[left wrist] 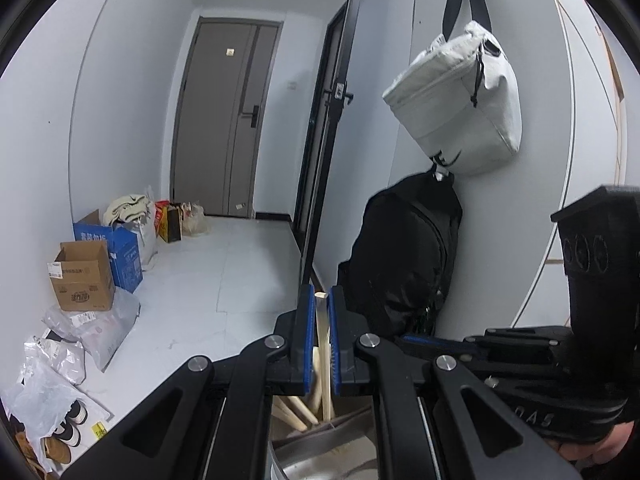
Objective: Organize utensils
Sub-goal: 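Open both tools to release the sticks into the holder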
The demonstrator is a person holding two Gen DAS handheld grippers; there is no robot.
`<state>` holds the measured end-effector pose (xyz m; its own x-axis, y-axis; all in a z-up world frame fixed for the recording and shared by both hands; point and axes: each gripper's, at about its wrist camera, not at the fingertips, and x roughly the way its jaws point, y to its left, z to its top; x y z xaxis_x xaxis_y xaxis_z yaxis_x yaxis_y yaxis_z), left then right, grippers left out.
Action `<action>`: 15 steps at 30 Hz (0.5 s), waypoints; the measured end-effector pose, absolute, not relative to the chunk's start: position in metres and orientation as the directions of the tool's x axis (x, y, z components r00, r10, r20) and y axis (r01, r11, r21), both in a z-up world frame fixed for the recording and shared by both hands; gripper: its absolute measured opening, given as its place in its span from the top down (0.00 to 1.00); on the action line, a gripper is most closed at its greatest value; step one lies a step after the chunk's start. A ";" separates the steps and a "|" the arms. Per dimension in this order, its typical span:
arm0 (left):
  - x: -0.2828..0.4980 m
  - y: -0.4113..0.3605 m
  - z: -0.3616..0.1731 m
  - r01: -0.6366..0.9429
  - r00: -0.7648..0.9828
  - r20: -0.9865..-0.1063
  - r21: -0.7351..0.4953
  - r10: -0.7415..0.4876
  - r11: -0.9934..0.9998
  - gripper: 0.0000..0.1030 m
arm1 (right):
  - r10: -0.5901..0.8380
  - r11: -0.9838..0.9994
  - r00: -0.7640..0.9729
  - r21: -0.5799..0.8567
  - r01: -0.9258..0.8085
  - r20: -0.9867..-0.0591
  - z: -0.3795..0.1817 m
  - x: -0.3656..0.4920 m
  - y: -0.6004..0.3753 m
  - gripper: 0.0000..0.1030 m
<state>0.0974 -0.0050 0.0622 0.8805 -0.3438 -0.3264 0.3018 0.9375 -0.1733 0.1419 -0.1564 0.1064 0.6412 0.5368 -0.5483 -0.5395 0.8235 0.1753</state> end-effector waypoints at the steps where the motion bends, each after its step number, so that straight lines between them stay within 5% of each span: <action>1: 0.097 -0.004 0.062 0.308 0.874 -0.334 -0.179 -0.353 0.934 0.97 | 0.538 0.825 0.642 0.187 -0.533 -0.547 0.107 0.142 -0.159 0.96; 15: 0.085 -0.004 0.040 0.350 0.690 -0.596 -0.221 -0.410 0.910 0.83 | 0.454 0.889 0.685 0.241 -0.388 -0.570 0.092 0.096 -0.224 0.87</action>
